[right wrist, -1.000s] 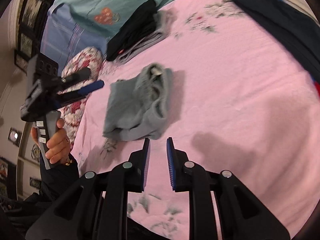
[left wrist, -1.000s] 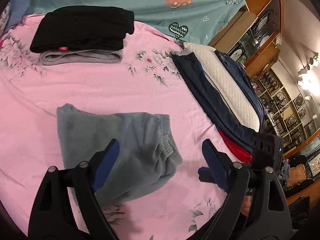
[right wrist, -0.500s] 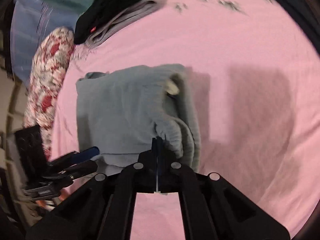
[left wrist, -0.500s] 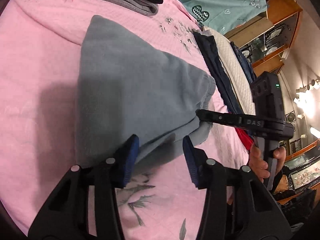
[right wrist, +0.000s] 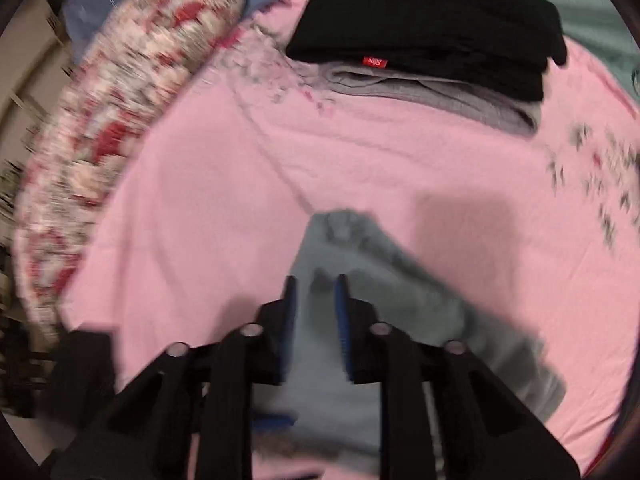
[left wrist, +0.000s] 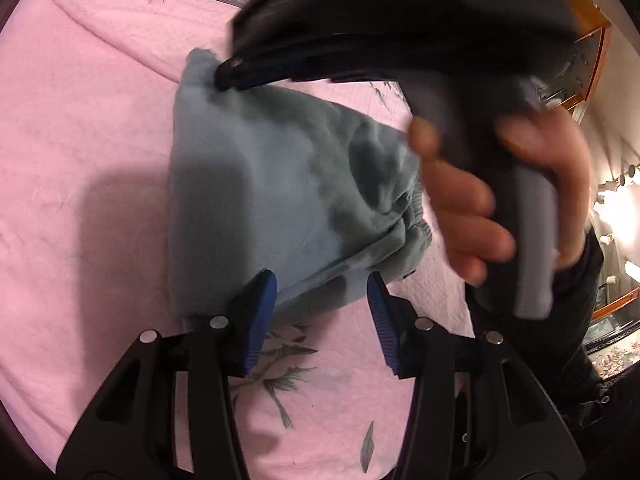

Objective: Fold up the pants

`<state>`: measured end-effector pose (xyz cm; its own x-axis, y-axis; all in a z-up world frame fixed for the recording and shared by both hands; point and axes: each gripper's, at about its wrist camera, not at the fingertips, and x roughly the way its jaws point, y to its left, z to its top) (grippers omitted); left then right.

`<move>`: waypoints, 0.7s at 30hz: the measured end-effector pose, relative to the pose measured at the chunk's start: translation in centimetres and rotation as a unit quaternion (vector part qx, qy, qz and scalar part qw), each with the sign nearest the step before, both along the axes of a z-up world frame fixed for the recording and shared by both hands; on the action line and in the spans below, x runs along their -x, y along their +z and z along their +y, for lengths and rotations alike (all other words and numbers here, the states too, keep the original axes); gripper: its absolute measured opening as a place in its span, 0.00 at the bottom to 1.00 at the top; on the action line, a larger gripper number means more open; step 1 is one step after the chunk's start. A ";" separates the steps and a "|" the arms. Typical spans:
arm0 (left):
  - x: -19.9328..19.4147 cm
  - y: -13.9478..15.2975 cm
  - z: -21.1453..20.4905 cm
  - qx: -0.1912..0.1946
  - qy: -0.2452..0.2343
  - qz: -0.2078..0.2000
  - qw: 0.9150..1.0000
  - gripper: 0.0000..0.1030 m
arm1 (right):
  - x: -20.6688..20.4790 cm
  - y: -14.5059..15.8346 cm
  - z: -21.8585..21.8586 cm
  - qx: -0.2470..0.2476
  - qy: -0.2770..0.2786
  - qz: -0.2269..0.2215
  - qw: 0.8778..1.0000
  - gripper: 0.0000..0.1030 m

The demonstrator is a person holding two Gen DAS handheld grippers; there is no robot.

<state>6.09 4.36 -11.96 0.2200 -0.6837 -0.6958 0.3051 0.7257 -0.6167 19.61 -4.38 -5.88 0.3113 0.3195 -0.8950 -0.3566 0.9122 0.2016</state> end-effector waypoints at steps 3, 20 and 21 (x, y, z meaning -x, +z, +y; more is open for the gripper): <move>-0.1 0.0 -0.4 -0.006 -0.002 -0.004 1.000 0.47 | -3.1 -3.8 0.9 0.033 -0.025 0.038 0.998 0.11; -1.3 4.0 4.0 -0.045 0.094 -0.031 0.994 0.89 | 10.4 4.8 -12.9 -0.036 -0.088 -0.109 0.989 0.90; -2.2 3.2 4.5 -0.030 0.094 -0.009 0.995 0.88 | 11.4 3.7 -14.2 -0.040 -0.106 -0.098 0.989 0.90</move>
<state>8.30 8.85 -8.74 0.3523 -0.5862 -0.7295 0.1709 0.8067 -0.5657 8.22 -18.57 -2.19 0.5444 0.2955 -0.7850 -0.1983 0.9547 0.2218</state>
